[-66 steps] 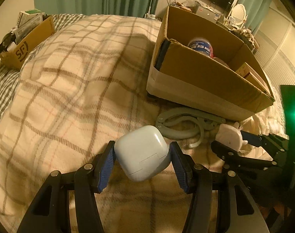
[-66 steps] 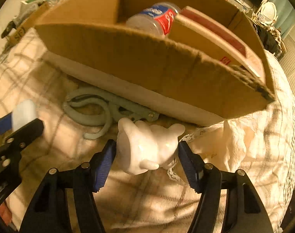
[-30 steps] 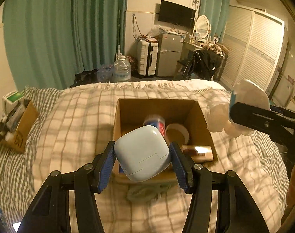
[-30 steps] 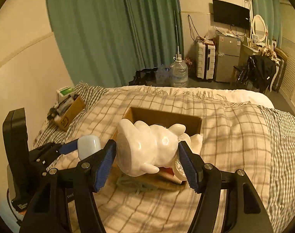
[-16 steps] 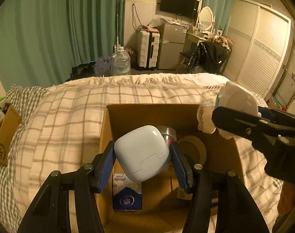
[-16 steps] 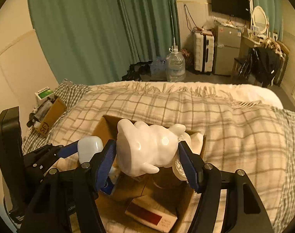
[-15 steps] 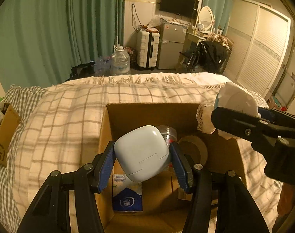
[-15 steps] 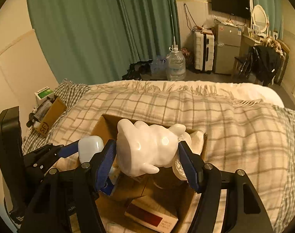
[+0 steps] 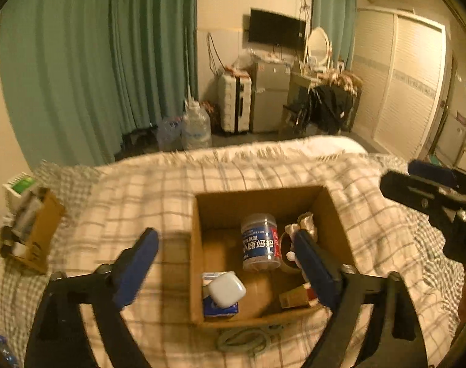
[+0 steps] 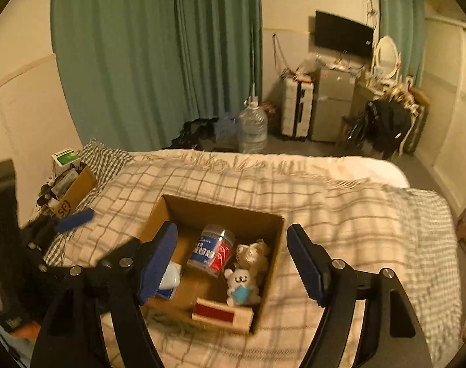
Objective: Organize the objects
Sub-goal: 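Lower the case and figurine into the cardboard box and open both tools, then reach the right tool to the green plastic clip beside the box and grasp it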
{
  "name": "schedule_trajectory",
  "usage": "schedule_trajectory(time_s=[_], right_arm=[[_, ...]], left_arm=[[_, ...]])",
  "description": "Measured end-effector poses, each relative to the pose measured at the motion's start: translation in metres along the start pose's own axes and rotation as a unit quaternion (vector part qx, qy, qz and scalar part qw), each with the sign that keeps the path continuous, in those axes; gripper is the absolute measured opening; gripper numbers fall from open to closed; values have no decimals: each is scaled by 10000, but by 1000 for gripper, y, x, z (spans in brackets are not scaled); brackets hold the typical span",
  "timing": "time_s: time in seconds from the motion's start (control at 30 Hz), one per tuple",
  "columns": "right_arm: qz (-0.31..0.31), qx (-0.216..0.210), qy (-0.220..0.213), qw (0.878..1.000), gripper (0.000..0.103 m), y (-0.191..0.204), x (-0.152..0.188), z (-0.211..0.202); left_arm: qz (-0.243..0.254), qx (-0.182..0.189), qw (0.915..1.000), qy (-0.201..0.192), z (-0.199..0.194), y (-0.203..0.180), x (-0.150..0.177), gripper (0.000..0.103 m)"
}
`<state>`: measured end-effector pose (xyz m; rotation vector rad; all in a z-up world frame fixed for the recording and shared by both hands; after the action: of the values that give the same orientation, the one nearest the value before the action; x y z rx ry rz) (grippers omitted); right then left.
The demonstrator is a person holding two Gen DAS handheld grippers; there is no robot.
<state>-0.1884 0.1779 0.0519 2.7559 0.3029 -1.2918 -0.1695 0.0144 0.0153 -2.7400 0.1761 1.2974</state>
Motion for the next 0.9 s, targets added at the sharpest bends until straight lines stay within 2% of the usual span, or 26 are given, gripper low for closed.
schedule_trajectory(time_s=[0.2,0.3,0.43,0.53,0.7,0.8,0.9], right_arm=[[-88,300,-196,9993,78,9,19,-72],[-52,323,-232,9992,78,15,38,-96],[-73,373,-311,9988,78,29,68,-111],[-69,372,-271,9989,78,38,90,-103],[-172,301,221,9992,78,61,129,-54],[-390,253,533,9975,78,76,149,-24],[-758,244,737,9941,78,93,162,1]], left_arm=[[-2,-176,9992,-355,-68,9,10,99],[13,-270,9988,-416,-91,12,29,100],[-61,-375,9986,-355,-102,19,64,100],[-178,-480,9983,-263,-98,26,92,100],[-318,-688,9971,25,-76,43,135,100],[-446,-816,9954,215,-57,56,150,100],[-521,-863,9941,394,-39,68,152,100]])
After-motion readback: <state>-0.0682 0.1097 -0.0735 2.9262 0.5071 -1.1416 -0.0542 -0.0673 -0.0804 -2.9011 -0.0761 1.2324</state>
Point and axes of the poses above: each gripper's, at about its wrist camera, not at the fingertips, and z roughly the way its jaws point, y to its left, x to its underside, the point moved 3 cm from there along z, roughly the way its jaws point, and after that the axes turned 3 degrees about x, right-handed, at the moved point
